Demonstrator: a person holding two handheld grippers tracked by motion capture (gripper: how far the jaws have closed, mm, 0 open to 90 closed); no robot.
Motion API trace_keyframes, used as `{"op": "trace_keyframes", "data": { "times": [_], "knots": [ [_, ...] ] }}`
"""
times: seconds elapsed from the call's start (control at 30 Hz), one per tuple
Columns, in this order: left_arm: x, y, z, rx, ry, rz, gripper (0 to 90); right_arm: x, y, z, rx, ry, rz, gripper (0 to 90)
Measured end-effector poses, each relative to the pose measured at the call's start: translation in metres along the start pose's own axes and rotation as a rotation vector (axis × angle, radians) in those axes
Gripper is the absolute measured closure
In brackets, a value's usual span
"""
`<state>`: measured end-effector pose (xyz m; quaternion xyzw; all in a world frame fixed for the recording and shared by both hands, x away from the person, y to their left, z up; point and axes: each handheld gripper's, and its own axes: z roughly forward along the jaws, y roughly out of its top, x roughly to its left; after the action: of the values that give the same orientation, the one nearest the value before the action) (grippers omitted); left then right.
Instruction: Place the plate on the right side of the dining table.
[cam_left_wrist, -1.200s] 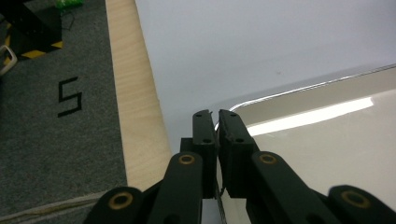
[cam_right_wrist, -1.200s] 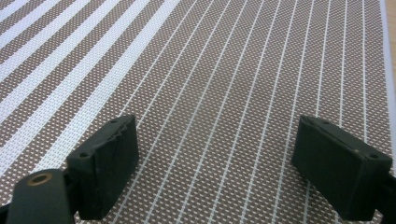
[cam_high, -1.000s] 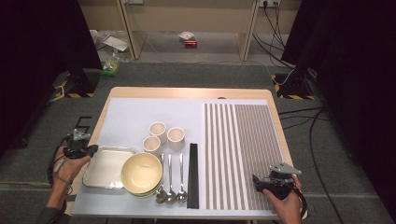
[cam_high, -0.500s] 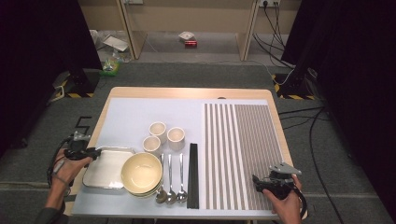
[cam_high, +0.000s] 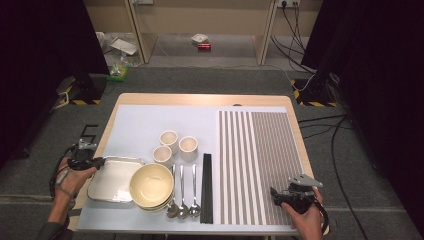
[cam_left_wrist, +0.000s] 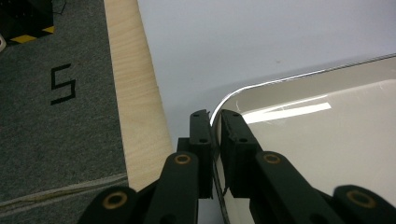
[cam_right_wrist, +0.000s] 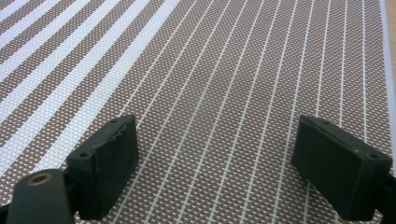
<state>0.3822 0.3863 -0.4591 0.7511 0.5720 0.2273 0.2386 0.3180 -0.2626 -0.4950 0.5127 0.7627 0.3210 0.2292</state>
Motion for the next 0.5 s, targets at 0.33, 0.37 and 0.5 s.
{"op": "trace_keyframes", "data": {
  "times": [0.33,0.37,0.5],
  "knots": [
    [-0.0039,0.0037,-0.0018,0.0,0.031,0.035,83.2,0.0,0.0,0.0,0.0,0.0,0.0,14.8],
    [-0.0057,0.0042,-0.0018,-0.002,0.044,0.05,83.1,0.0,0.0,0.0,0.0,0.0,0.0,14.8],
    [-0.0019,0.0029,-0.0012,-0.02,0.016,0.035,83.1,0.0,-0.0001,0.0,0.0,0.0,0.0,14.8]
  ]
}}
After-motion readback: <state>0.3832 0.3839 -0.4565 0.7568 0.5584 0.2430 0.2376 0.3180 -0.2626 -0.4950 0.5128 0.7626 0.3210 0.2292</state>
